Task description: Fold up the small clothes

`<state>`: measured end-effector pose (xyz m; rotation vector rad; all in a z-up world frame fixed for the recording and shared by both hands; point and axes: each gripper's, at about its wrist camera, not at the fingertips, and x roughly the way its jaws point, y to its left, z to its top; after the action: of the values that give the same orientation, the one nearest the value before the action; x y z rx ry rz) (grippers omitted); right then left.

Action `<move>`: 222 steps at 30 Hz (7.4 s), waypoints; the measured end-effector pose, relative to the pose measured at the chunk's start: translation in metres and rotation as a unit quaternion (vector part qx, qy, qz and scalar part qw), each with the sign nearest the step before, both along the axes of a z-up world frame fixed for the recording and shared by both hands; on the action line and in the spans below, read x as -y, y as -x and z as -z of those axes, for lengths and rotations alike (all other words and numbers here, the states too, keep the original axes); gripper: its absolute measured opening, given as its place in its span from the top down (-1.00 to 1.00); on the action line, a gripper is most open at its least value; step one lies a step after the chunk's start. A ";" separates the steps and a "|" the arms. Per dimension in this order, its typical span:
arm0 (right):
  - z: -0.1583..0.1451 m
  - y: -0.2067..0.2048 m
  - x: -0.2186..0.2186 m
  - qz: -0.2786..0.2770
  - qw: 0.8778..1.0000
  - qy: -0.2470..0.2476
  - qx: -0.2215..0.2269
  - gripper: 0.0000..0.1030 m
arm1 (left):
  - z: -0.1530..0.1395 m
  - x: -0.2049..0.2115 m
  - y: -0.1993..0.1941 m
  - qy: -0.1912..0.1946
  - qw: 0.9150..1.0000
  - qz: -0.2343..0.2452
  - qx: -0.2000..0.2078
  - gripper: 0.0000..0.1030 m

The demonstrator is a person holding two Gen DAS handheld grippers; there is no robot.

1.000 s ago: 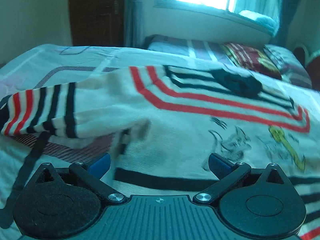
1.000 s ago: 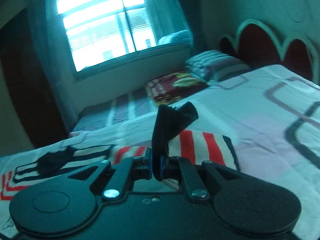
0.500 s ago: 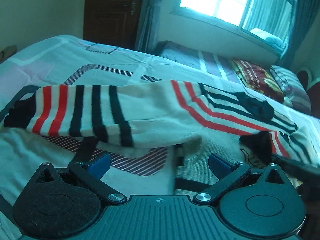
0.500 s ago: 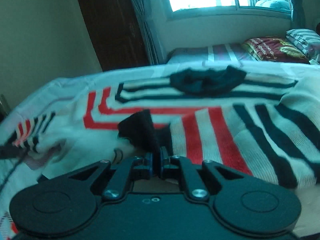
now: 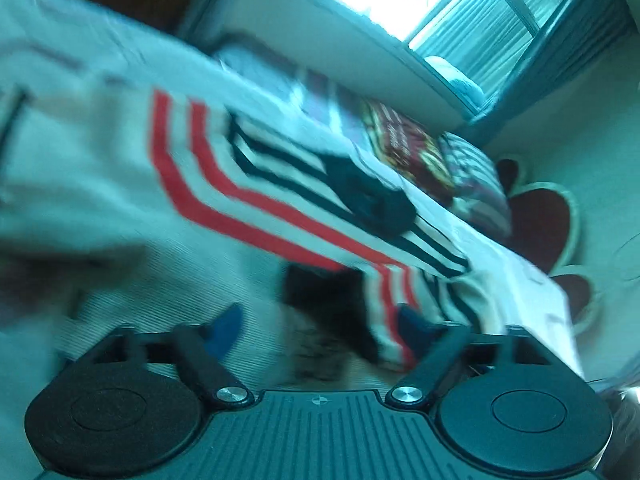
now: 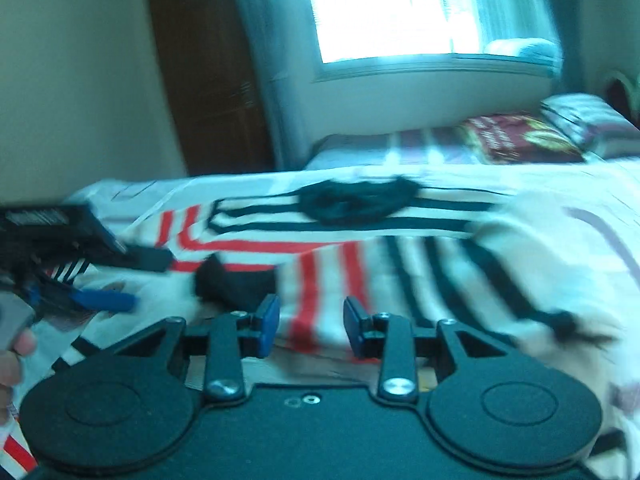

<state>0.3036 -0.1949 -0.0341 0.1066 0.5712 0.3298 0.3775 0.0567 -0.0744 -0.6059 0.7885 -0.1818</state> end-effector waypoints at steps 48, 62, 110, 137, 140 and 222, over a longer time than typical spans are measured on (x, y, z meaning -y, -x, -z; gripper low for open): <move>-0.004 -0.046 0.166 0.099 0.992 -0.079 -0.022 0.64 | -0.018 0.061 -0.025 -0.171 0.978 0.026 0.115 -0.24; 0.005 -0.094 0.170 0.054 0.998 -0.016 -0.005 0.31 | -0.004 0.123 -0.038 -0.278 0.955 0.052 0.087 -0.59; 0.011 -0.115 0.074 0.022 0.990 0.129 -0.042 0.59 | 0.003 0.127 -0.058 -0.263 0.955 0.113 0.076 -0.65; -0.005 -0.038 0.071 0.098 0.990 0.093 -0.041 0.39 | -0.016 -0.116 0.091 -0.180 0.964 -0.184 0.060 -0.74; -0.005 -0.035 0.070 0.109 0.989 0.088 -0.055 0.39 | -0.008 -0.189 0.120 -0.111 0.953 -0.278 0.039 -0.66; 0.001 -0.059 0.082 0.118 0.985 -0.078 -0.102 0.87 | -0.001 -0.030 0.019 -0.283 0.958 0.003 0.053 0.17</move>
<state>0.3627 -0.2770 -0.0348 0.3597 0.7278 0.1324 0.3584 0.0870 -0.0733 -0.0496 0.6955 0.0120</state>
